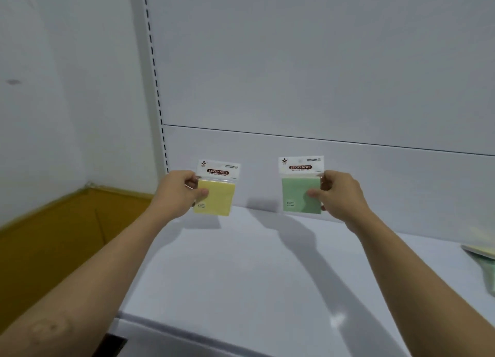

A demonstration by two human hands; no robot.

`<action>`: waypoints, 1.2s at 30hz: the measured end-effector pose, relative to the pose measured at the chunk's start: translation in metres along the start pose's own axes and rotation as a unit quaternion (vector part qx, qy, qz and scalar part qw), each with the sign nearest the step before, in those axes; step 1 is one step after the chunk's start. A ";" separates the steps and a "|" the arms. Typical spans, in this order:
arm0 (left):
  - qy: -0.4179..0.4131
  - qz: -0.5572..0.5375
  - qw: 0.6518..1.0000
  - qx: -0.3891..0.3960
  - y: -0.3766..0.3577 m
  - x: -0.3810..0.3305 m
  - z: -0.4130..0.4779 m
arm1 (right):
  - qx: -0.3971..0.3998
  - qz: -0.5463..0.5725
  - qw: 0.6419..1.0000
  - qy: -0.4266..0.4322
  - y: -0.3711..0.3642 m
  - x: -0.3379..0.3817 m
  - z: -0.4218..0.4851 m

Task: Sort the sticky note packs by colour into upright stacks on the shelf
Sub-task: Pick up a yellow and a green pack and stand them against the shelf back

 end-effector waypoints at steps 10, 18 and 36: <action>0.007 0.000 1.000 0.006 0.046 0.090 0.078 | 0.019 -0.012 1.000 -0.016 -0.113 0.034 0.051; 0.041 -0.024 0.999 0.006 0.051 0.142 0.112 | 0.024 0.025 0.998 -0.048 -0.190 0.043 0.065; 0.042 -0.114 0.990 -0.065 0.013 0.183 0.137 | -0.032 0.019 0.997 -0.074 -0.248 0.007 0.074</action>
Point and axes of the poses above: each hand's wrist, its own z-axis towards the middle knuckle, its own y-axis out of the back of the hand, x = y × z, the point moved 7 cm from there along z, towards the middle knuckle, and after that the axes turned 7 degrees about x, right-handed, at the moved point
